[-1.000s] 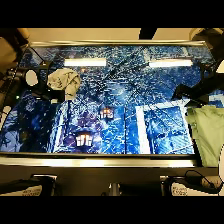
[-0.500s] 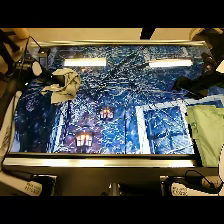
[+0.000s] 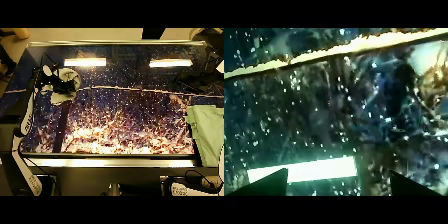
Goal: Fold the shirts.
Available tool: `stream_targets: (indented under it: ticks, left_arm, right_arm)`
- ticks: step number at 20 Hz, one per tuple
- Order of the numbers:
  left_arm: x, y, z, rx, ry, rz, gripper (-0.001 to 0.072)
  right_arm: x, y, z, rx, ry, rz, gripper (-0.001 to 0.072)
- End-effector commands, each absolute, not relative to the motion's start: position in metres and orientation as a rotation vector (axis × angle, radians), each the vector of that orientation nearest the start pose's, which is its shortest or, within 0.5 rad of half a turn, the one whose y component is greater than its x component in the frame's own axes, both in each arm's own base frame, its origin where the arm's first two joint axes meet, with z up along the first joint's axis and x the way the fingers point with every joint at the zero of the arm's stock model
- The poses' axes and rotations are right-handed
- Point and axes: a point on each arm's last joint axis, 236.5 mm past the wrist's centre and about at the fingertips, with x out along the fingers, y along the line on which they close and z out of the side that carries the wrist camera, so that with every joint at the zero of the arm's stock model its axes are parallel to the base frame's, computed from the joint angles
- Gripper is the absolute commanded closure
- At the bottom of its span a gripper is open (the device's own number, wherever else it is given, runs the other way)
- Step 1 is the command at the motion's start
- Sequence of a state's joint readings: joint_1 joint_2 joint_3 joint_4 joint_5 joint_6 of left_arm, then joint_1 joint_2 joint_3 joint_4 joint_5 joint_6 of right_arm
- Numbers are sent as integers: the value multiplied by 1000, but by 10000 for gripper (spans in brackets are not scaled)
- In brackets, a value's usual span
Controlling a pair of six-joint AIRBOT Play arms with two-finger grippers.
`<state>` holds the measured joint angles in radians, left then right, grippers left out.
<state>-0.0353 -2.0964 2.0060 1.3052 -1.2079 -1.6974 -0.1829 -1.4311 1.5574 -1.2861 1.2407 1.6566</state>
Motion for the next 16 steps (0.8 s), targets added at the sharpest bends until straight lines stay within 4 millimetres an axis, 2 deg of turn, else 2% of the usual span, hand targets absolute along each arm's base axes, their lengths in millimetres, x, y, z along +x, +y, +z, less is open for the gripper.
stream_targets:
  ticks: [1, 2, 3, 4, 6, 7, 8, 9, 10, 11, 12, 13, 14, 16]
  left_arm:
    - [579, -83, -78, -364, 1249, -106, 679]
    - [578, -84, -65, -337, 1236, -129, 681]
    - [580, -87, -41, -293, 1191, -166, 682]
    - [583, -96, 0, -226, 1103, -222, 682]
    - [575, -125, 113, -114, 874, -324, 683]
    - [559, -146, 180, -86, 739, -372, 683]
    - [536, -169, 239, -72, 618, -420, 682]
    - [505, -195, 293, -62, 507, -482, 683]
    - [475, -220, 328, -50, 432, -543, 682]
    - [444, -247, 349, -38, 391, -608, 682]
    - [420, -271, 352, -34, 396, -659, 682]
    - [401, -297, 341, -20, 430, -702, 682]
    - [388, -321, 322, 5, 473, -735, 682]
    - [370, -366, 256, 49, 607, -765, 681]
  right_arm:
    - [458, -20, 94, 412, 1094, -16, 48]
    - [458, -21, 94, 408, 1094, -19, 47]
    - [461, -22, 95, 407, 1079, -22, 48]
    - [469, -24, 101, 404, 1037, -21, 48]
    - [474, -22, 119, 375, 981, 11, 49]
    - [474, -20, 136, 370, 945, 22, 50]
    - [472, -19, 157, 360, 904, 30, 50]
    - [465, -17, 183, 339, 853, 39, 49]
    - [454, -16, 210, 307, 801, 48, 48]
    - [442, -16, 235, 284, 751, 45, 47]
    - [426, -18, 258, 259, 704, 34, 47]
    - [408, -18, 279, 240, 664, 24, 47]
    - [389, -18, 294, 226, 640, 13, 47]
    - [353, -19, 310, 190, 636, -13, 47]
